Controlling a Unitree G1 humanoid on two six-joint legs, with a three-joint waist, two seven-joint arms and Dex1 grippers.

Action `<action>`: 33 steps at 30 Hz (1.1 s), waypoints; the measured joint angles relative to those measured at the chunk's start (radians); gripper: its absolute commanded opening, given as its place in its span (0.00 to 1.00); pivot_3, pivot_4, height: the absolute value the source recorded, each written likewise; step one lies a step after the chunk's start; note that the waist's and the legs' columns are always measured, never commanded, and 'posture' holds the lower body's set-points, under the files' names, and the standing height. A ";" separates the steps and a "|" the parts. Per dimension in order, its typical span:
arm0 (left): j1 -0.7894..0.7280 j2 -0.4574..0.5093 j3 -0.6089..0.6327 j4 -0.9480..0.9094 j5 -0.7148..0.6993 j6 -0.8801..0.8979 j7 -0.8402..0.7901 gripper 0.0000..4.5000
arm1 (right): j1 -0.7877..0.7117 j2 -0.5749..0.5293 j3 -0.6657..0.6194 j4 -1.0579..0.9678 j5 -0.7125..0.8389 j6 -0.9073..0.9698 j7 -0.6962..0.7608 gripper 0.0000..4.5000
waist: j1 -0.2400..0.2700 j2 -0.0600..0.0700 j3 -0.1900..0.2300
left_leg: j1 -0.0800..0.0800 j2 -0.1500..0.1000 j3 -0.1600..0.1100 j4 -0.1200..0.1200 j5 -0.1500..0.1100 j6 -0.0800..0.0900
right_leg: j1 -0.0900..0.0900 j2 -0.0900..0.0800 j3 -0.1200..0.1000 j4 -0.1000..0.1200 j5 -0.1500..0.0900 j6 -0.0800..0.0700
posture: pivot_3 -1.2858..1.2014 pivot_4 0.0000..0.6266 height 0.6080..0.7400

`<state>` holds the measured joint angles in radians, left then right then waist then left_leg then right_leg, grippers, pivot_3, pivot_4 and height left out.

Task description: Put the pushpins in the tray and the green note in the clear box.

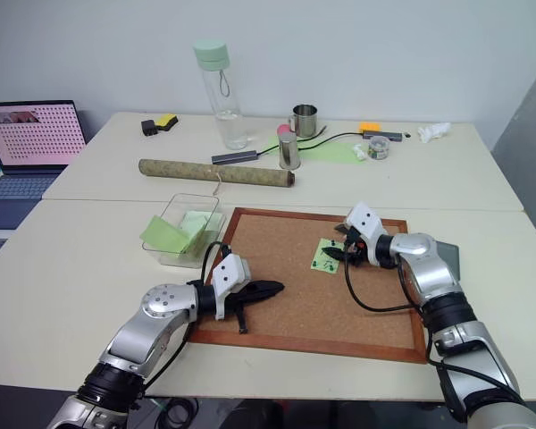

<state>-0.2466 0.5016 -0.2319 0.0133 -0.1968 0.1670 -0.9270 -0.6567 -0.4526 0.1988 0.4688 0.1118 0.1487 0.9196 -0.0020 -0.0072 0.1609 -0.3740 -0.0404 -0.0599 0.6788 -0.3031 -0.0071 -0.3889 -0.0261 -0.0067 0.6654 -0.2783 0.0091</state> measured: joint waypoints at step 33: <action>0.019 0.001 0.003 -0.007 0.003 0.011 0.032 0.00 | 0.008 0.047 -0.116 -0.125 0.134 0.193 0.034 0.01 | -0.001 0.003 -0.002 | 0.001 0.000 0.000 -0.001 -0.001 0.002 | 0.001 0.000 0.000 0.000 0.000 0.000 | 0.52 0.24 1.00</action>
<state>-0.2278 0.5028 -0.2290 0.0065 -0.1938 0.1775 -0.8951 -0.6483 -0.4054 0.0825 0.3440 0.2454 0.3416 0.9532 -0.0030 -0.0047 0.1586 -0.3728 -0.0402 -0.0601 0.6779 -0.3045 -0.0047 -0.3883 -0.0260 -0.0065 0.6658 -0.2783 0.0091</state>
